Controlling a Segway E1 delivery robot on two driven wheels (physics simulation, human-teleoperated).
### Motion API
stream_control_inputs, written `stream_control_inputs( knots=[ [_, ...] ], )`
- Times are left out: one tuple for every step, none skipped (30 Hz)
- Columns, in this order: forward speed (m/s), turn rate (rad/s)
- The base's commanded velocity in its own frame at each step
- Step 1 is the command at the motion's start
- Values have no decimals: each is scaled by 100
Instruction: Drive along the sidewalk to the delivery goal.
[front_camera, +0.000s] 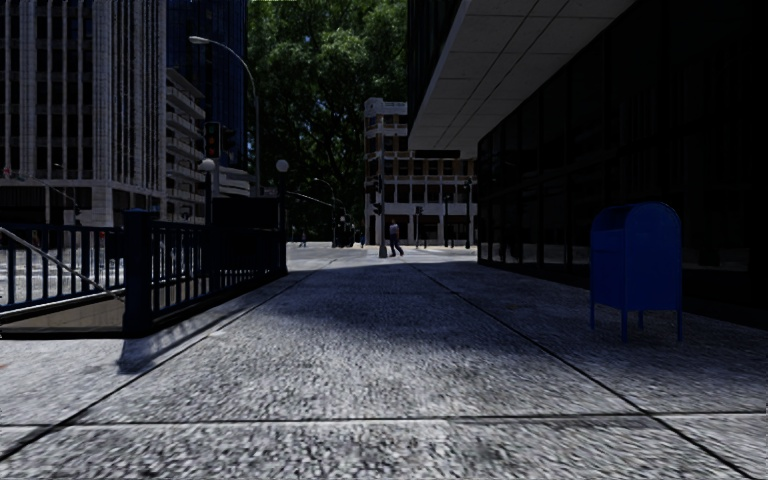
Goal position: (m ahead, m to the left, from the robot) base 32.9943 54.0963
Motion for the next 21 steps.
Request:
stream_control_inputs(
  knots=[
    [200,0],
    [200,0],
    [200,0],
    [200,0],
    [200,0],
    [200,0],
    [200,0],
    [200,0],
    [200,0],
    [200,0],
    [200,0],
    [200,0],
    [200,0],
    [200,0],
    [200,0],
    [200,0],
    [200,0],
    [200,0],
    [200,0],
    [200,0],
    [200,0]
  ],
)
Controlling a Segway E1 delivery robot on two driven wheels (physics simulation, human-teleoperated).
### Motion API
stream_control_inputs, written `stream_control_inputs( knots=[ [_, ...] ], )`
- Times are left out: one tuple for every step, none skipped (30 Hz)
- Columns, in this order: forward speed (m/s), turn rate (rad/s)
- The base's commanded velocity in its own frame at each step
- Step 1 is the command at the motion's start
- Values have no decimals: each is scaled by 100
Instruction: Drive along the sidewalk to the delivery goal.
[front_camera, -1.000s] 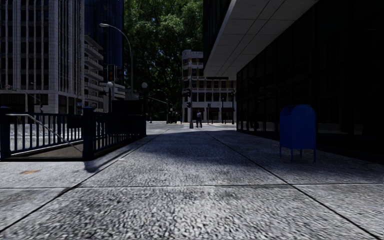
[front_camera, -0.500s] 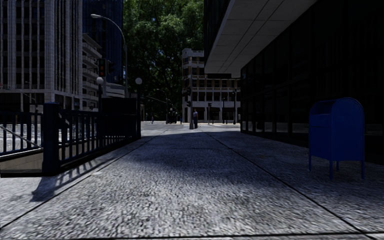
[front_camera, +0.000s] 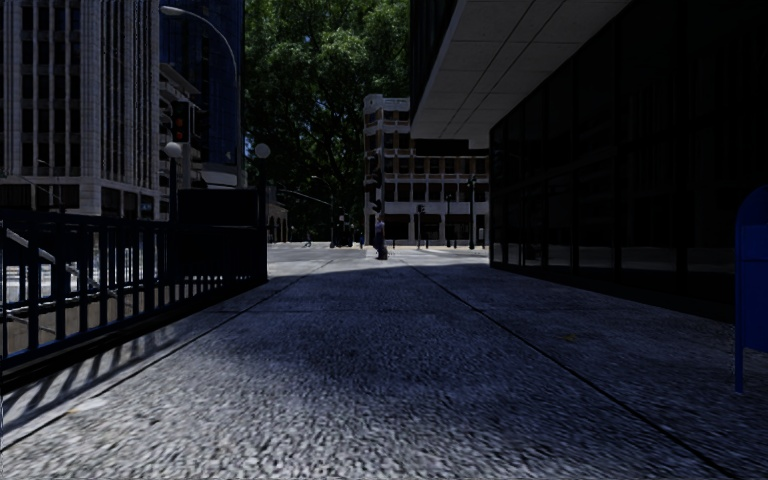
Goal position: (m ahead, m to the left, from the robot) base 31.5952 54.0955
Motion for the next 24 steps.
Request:
stream_control_inputs(
  knots=[
    [200,0],
    [200,0],
    [200,0],
    [200,0],
    [200,0],
    [200,0],
    [200,0],
    [200,0],
    [200,0],
    [200,0],
    [200,0],
    [200,0],
    [200,0],
    [200,0],
    [200,0],
    [200,0],
    [200,0],
    [200,0],
    [200,0],
    [200,0],
    [200,0],
    [200,0],
    [200,0],
    [200,0]
  ],
)
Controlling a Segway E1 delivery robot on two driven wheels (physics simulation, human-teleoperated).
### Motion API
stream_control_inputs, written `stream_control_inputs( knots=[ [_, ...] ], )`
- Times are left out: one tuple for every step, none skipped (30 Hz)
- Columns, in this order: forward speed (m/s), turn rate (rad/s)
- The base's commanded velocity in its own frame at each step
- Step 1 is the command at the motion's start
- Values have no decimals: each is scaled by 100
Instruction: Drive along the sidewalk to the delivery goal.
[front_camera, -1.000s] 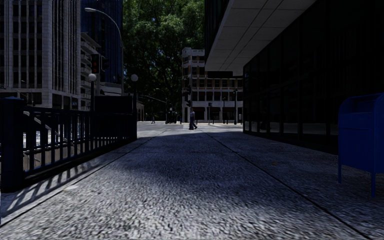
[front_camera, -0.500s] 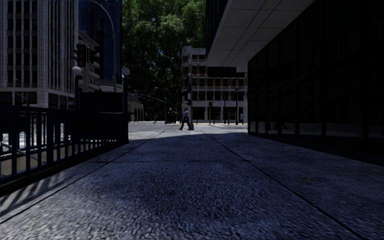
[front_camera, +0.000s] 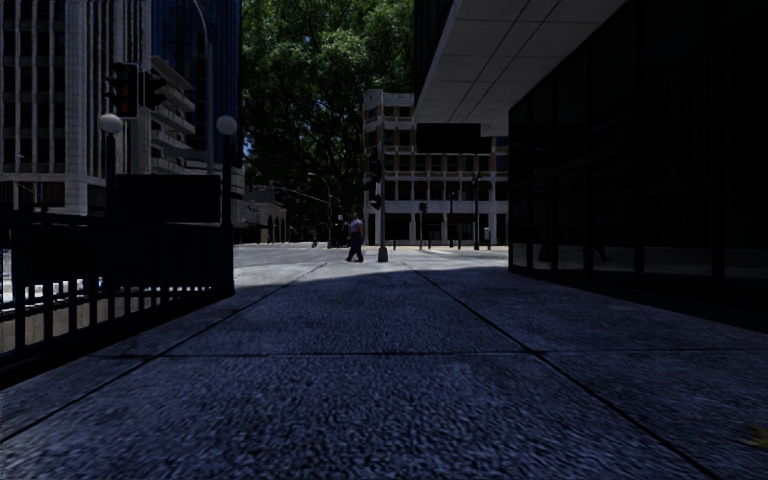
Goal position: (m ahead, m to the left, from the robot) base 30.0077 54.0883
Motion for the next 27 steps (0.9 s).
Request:
stream_control_inputs(
  knots=[
    [200,0],
    [200,0],
    [200,0],
    [200,0],
    [200,0],
    [200,0],
    [200,0],
    [200,0],
    [200,0],
    [200,0],
    [200,0],
    [200,0],
    [200,0],
    [200,0],
    [200,0],
    [200,0],
    [200,0],
    [200,0],
    [200,0],
    [200,0],
    [200,0],
    [200,0],
    [200,0],
    [200,0],
    [200,0],
    [200,0],
    [200,0]
  ],
)
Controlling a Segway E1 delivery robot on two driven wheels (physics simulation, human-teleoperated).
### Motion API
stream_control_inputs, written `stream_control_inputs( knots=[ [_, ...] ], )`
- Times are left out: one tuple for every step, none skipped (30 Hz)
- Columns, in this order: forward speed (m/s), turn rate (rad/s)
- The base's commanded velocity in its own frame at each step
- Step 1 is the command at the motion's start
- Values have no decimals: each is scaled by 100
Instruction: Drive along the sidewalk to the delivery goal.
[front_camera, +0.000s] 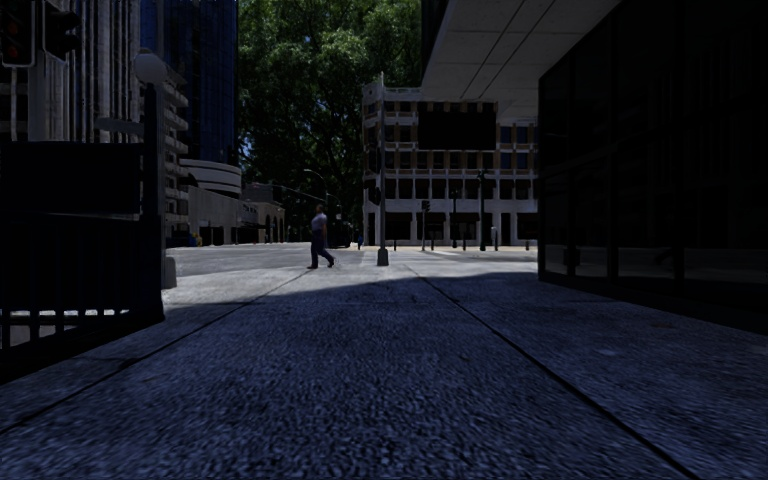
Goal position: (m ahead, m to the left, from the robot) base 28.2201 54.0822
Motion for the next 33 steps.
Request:
stream_control_inputs(
  knots=[
    [200,0],
    [200,0],
    [200,0],
    [200,0],
    [200,0],
    [200,0],
    [200,0],
    [200,0],
    [200,0],
    [200,30],
    [200,30],
    [200,30],
    [200,30],
    [200,32],
    [200,36],
    [200,37],
    [200,45],
    [200,45],
    [200,49],
    [200,50],
    [200,50],
    [200,50],
    [200,50],
    [200,50],
    [200,50],
    [200,50],
    [200,50],
    [200,50],
    [200,50],
    [200,52],
    [200,55],
    [200,55],
    [200,55]
  ],
)
